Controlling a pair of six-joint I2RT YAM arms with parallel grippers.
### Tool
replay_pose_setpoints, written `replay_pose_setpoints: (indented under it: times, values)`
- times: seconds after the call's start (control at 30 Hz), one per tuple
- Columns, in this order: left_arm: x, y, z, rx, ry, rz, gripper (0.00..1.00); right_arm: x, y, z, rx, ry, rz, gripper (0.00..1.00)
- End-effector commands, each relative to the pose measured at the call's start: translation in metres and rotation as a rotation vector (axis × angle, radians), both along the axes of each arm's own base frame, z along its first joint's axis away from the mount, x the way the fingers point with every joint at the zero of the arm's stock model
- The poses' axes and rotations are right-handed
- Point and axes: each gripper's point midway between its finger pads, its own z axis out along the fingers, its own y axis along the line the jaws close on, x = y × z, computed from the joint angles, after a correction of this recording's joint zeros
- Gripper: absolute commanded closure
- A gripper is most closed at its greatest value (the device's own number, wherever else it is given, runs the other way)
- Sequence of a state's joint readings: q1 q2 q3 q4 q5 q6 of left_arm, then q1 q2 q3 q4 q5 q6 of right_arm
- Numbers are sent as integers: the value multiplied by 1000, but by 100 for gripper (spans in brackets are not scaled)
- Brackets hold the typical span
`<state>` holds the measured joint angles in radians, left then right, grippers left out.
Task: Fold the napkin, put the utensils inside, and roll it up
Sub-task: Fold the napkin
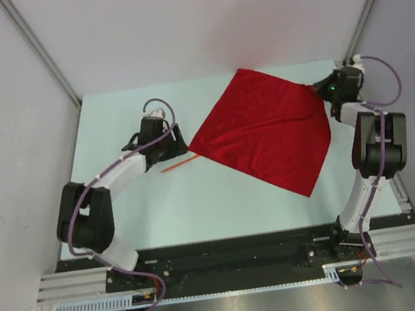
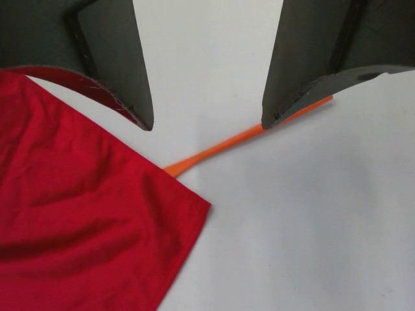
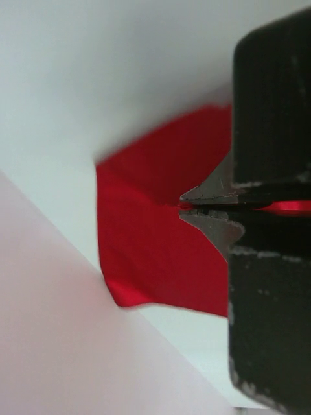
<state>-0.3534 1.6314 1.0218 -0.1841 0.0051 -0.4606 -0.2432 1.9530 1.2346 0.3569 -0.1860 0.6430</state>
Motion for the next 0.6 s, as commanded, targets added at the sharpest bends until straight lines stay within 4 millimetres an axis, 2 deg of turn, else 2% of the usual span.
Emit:
replay_pose_setpoints:
  times: [0.0, 0.03, 0.07, 0.13, 0.17, 0.2, 0.23, 0.27, 0.3, 0.33, 0.37, 0.4, 0.43, 0.47, 0.5, 0.57]
  values:
    - [-8, -10, 86, -152, -110, -51, 26, 7, 92, 49, -141, -94, 104, 100]
    - [-14, -8, 100, -182, -125, -61, 26, 9, 102, 53, -168, -93, 116, 100]
    - [-22, -11, 111, -227, -128, -100, 26, 6, 151, 52, -177, -95, 193, 100]
    - [-28, 2, 120, -261, -125, -110, 26, 7, 177, 50, -201, -86, 203, 100]
    - [-34, 8, 130, -277, -139, -121, 26, 2, 213, 50, -200, -90, 261, 100]
    - [-35, 18, 133, -295, -135, -120, 26, 1, 228, 48, -200, -88, 279, 100]
    - [-37, 26, 134, -270, -145, -128, 25, -3, 247, 34, -202, -60, 311, 100]
    - [-43, 35, 133, -246, -137, -116, 26, -1, 265, 39, -206, -74, 335, 100]
    - [-40, 49, 131, -205, -151, -80, 26, -10, 297, 33, -217, -66, 373, 100]
    - [-42, 57, 127, -165, -152, -72, 25, -12, 311, 19, -236, -36, 389, 100]
    - [-43, 63, 125, -147, -153, -55, 26, -15, 325, 14, -247, -27, 401, 100]
    - [-44, 66, 132, -141, -187, -49, 26, -19, 354, 22, -255, -48, 416, 100]
    - [-45, 68, 128, -134, -191, -38, 26, -22, 365, 18, -264, -36, 423, 100]
    - [-45, 68, 129, -135, -205, -39, 26, -24, 375, 0, -293, -6, 417, 100]
    - [-46, 70, 130, -128, -213, -37, 25, -26, 397, 10, -298, -25, 435, 100]
    - [-47, 74, 129, -118, -206, -30, 26, -26, 413, -11, -341, 8, 442, 100]
